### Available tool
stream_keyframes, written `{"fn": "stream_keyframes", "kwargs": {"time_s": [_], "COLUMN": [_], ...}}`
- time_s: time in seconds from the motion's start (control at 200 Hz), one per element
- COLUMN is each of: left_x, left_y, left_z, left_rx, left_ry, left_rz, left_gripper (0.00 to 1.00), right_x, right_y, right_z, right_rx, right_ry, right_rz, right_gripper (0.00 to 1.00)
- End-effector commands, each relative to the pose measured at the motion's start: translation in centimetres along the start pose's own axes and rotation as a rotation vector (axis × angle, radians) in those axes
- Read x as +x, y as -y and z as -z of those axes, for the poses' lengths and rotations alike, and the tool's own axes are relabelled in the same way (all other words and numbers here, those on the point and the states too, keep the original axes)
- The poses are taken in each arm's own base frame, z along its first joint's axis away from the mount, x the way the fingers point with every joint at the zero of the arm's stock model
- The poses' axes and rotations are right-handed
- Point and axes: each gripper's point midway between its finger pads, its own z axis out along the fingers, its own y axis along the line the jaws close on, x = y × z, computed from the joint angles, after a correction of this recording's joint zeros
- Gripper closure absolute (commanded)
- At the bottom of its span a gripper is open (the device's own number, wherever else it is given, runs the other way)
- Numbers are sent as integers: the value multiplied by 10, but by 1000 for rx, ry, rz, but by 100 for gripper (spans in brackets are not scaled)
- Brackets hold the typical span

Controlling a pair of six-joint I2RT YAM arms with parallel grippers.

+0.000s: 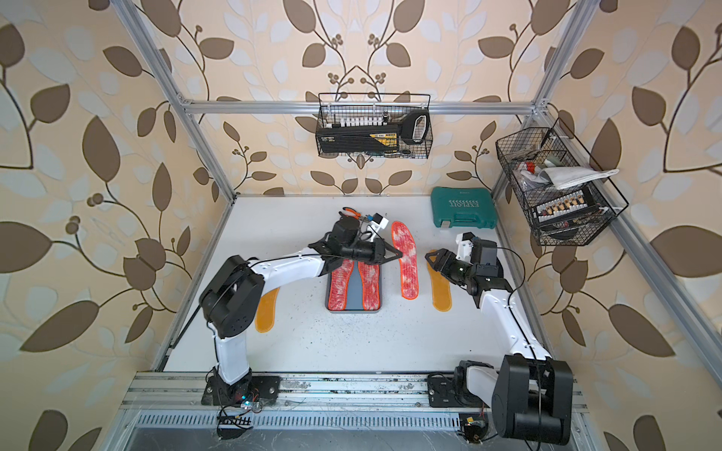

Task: Put the insoles into the storage box
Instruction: Pick up the insole from the center of the board, then place the insole in the storage box.

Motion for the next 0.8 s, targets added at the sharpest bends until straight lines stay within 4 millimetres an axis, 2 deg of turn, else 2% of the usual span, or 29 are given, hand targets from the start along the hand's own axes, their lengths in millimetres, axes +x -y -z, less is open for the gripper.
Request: {"fn": "stream_keyframes", "kwargs": {"time_s": [0.0,0.115,0.16,0.17,0.225,0.305,0.385,0.525,0.55,0.63,0.795], "left_x": [1,16,17,18,18,23,28,31,33,32,29], "left_y": [18,0,-9,-5,-12,-18,-32,-42,-51,-59,-74], "left_z": [51,98,119,125,149,167,166,147,141,133,122], "left_rx": [18,-105,-148,-148,-179,-177,-175,-74,-68,-44,-63], "left_ry": [2,4,54,72,154,173,129,65,45,15,-21], "left_rz": [-32,-59,-76,-91,-125,-138,-108,-56,-30,-29,-34], "left_gripper": [100,100,100,100,100,100,100,100,100,100,100], "right_x": [0,13,23,26,37,50,57,59,59,57,52], "right_y": [-13,-35,-43,-45,-55,-66,-72,-69,-69,-69,-56], "right_z": [-6,-20,-27,-28,-35,-42,-46,-51,-51,-50,-50], "right_rx": [-15,-75,-70,-66,-38,-5,2,-1,-2,-7,69], "right_ry": [43,42,32,27,20,33,65,104,110,128,143], "right_rz": [112,217,277,292,387,495,544,530,523,521,495], "right_gripper": [34,29,28,27,27,24,21,20,20,20,20]}}
